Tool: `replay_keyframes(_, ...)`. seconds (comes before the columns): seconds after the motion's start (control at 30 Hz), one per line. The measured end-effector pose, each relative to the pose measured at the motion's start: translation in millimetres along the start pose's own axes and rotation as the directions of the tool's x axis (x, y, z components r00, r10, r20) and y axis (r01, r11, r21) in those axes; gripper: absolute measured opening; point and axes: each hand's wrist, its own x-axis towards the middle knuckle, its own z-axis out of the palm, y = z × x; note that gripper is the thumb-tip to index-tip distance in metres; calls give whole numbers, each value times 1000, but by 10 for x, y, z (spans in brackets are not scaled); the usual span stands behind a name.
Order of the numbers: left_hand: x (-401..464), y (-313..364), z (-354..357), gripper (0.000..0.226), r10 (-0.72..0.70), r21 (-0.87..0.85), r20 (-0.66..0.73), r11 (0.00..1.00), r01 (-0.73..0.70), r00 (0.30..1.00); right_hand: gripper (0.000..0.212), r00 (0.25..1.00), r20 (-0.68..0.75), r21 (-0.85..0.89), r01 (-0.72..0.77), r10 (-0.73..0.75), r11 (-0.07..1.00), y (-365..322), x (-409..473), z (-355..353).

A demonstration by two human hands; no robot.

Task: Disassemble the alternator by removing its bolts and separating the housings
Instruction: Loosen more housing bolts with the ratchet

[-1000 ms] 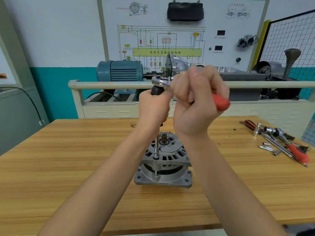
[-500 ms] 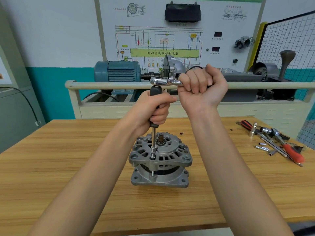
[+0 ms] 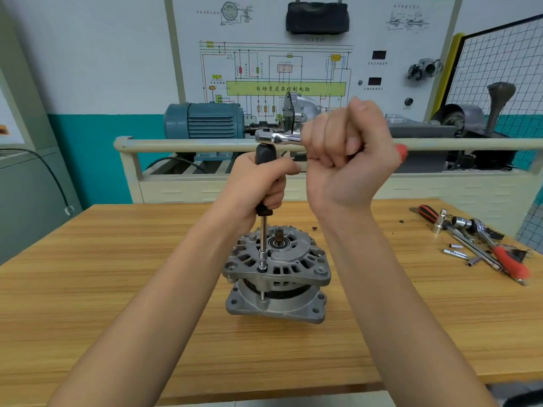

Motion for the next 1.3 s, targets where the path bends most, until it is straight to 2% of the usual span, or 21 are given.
replay_keyframes(0.07,17,36,-109,39,-62,-43,212,996,73,975,49,981,-85,172,-160,176,972,-34,104,-83)
replay_keyframes(0.13,37,81,-178,34,-113,-37,418,989,141,901,44,922,-191,365,-253,338,896,-32,191,-169)
replay_keyframes(0.2,53,94,-175,38,-127,-16,473,988,152,872,42,875,-259,482,-251,410,840,-8,247,-248)
replay_keyframes(0.3,55,68,-108,48,-141,-22,388,986,163,911,41,867,-285,508,-224,408,832,21,251,-284)
replay_keyframes(0.4,28,28,-37,55,-106,-12,191,994,111,976,43,910,-263,407,-197,321,892,15,183,-238)
replay_keyframes(0.47,16,7,28,53,-61,1,31,998,61,998,46,957,-190,274,-165,221,947,15,125,-185)
replay_keyframes(0.53,19,-10,102,48,-22,27,-133,999,25,991,47,995,-75,88,-57,64,995,46,43,-91)
replay_keyframes(0.6,20,-22,164,43,11,65,-262,998,6,965,43,993,18,-114,114,-113,987,102,-54,4)
replay_keyframes(0.67,9,-34,188,42,45,93,-330,996,-15,943,35,978,80,-235,206,-192,950,134,-121,84)
replay_keyframes(0.73,-10,-27,177,41,46,83,-325,996,-20,945,35,983,72,-243,184,-172,952,127,-122,98)
replay_keyframes(0.87,-25,45,150,39,-19,49,-268,998,33,963,40,999,37,-199,34,-27,979,46,-55,47)
replay_keyframes(1.07,-35,80,154,38,-41,28,-273,998,51,961,14,978,186,-325,-32,97,945,-57,-79,-1)
replay_keyframes(1.17,-37,91,159,36,-43,9,-289,999,48,956,34,965,207,-425,-59,161,903,-92,-69,-66)
replay_keyframes(1.23,-32,90,161,34,-47,7,-302,999,51,952,52,957,175,-463,-128,232,877,-83,-80,-102)
replay_keyframes(1.3,-31,85,165,34,-57,-2,-302,998,59,952,60,948,122,-473,-206,295,857,-61,-105,-134)
